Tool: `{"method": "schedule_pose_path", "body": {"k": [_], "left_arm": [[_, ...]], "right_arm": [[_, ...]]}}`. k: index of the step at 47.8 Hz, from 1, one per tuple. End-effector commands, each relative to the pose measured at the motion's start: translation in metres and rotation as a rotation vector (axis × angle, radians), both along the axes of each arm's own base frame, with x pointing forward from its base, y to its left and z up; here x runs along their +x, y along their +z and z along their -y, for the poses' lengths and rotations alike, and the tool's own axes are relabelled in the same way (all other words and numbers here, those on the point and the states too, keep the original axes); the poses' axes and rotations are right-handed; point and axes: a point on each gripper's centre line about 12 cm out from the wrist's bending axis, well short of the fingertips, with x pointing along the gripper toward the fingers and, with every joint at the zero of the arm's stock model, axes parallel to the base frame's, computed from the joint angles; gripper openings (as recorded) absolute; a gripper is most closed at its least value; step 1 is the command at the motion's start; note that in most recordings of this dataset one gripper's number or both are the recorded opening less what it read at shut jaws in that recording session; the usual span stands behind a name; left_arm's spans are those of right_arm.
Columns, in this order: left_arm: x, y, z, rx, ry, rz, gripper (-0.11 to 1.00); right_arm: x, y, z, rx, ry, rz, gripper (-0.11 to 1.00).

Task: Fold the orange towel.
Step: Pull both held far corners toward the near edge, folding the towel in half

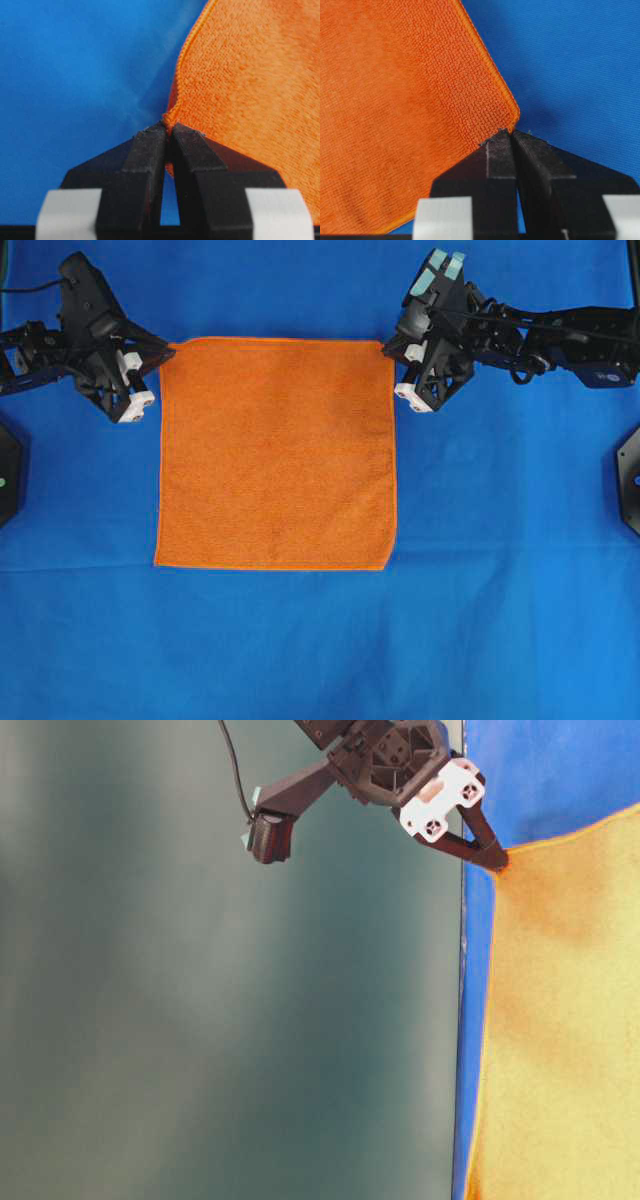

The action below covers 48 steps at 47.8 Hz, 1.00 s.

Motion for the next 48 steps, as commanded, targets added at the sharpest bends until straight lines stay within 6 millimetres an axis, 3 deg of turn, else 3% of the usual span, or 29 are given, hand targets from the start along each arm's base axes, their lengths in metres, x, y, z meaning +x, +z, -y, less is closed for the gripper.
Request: {"method": "schedule_pose_path", "body": {"k": [1, 14, 30, 39, 48], "left_arm": [[0.004, 0.005, 0.01, 0.008, -0.039, 0.018, 0.01], [0.002, 0.01, 0.059, -0.03, -0.201, 0.017, 0.01], [-0.005, 0.01, 0.119, -0.182, -0.339, -0.011, 0.01], [-0.004, 0.007, 0.148, -0.261, -0.4, -0.03, 0.01], [-0.001, 0.002, 0.16, -0.286, -0.425, -0.06, 0.01]], "right_arm": [[0.004, 0.018, -0.01, -0.018, 0.029, 0.044, 0.02], [0.006, 0.037, -0.071, -0.002, 0.184, 0.064, 0.02], [0.004, 0.029, -0.145, 0.111, 0.319, 0.014, 0.02], [0.001, 0.026, -0.17, 0.162, 0.35, 0.006, 0.02], [0.002, 0.022, -0.185, 0.188, 0.37, -0.001, 0.02]]}}
